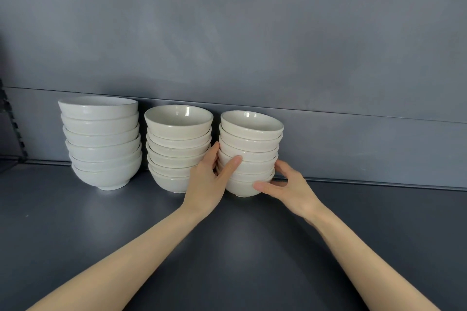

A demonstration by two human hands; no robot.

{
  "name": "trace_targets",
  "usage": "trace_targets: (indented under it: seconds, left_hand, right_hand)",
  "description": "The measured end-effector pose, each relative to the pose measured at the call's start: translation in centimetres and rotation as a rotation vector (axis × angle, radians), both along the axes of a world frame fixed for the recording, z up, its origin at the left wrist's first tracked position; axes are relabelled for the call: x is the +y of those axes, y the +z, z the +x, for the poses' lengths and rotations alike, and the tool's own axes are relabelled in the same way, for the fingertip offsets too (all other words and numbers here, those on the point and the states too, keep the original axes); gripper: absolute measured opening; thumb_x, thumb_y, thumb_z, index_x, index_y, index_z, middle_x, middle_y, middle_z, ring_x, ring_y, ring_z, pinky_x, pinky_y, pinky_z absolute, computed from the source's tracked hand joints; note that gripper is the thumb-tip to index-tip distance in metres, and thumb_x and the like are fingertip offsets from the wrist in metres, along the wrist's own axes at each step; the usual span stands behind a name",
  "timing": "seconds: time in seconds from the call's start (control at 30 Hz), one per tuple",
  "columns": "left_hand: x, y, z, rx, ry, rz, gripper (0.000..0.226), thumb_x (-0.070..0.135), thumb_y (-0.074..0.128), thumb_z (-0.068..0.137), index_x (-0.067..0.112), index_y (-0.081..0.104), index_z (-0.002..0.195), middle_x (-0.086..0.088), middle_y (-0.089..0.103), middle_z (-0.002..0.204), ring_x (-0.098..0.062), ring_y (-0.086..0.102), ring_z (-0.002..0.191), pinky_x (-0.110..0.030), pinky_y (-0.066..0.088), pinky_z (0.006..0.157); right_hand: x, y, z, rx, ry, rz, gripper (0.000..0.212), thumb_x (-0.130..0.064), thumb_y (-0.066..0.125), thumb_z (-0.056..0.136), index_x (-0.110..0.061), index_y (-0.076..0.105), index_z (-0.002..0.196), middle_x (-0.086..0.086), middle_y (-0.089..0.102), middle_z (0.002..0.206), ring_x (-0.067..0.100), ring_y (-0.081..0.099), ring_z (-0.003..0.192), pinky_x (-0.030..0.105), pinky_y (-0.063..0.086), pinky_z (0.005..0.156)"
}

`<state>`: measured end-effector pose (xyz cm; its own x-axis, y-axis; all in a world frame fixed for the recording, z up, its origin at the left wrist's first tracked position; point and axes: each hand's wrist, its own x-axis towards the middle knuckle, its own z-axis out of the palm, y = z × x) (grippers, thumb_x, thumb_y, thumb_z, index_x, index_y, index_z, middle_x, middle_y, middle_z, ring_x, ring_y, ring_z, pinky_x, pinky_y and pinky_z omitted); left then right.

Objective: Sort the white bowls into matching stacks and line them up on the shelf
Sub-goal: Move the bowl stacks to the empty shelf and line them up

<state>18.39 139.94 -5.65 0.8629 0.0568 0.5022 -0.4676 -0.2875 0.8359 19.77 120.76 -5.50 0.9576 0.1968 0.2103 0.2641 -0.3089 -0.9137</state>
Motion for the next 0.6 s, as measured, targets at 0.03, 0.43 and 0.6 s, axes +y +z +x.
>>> trace_targets:
  seconds: [0.03,0.43,0.6]
  left_hand:
    - [0.0,0.2,-0.1,0.007,0.009,0.011,0.051,0.042,0.060,0.089,0.026,0.048,0.136,0.020,0.058,0.128,0.001,0.052,0.119,-0.022,0.042,0.103]
    - [-0.4,2.5,-2.4,0.125,0.144,0.166,0.040,0.039,0.058,0.091,0.017,0.056,0.124,0.008,0.062,0.093,-0.016,0.060,0.095,-0.031,0.049,0.088]
    - [0.0,2.8,-4.3,0.155,0.205,0.337,0.035,0.037,0.058,0.092,0.017,0.058,0.121,0.000,0.066,0.109,-0.015,0.059,0.106,-0.026,0.044,0.089]
  right_hand:
    - [0.0,0.0,0.0,0.001,0.002,-0.002,0.074,-0.026,0.080,0.074,-0.024,0.043,0.139,-0.011,0.054,0.131,-0.003,0.053,0.108,0.016,0.043,0.090]
    - [-0.3,1.4,-0.5,0.040,0.011,-0.135,0.076,-0.030,0.080,0.075,-0.024,0.042,0.139,-0.015,0.049,0.126,0.009,0.046,0.120,0.044,0.044,0.104]
    - [-1.2,2.5,-2.2,0.023,-0.028,-0.293,0.071,-0.033,0.077,0.077,-0.021,0.043,0.138,-0.003,0.053,0.135,0.013,0.052,0.120,0.039,0.046,0.102]
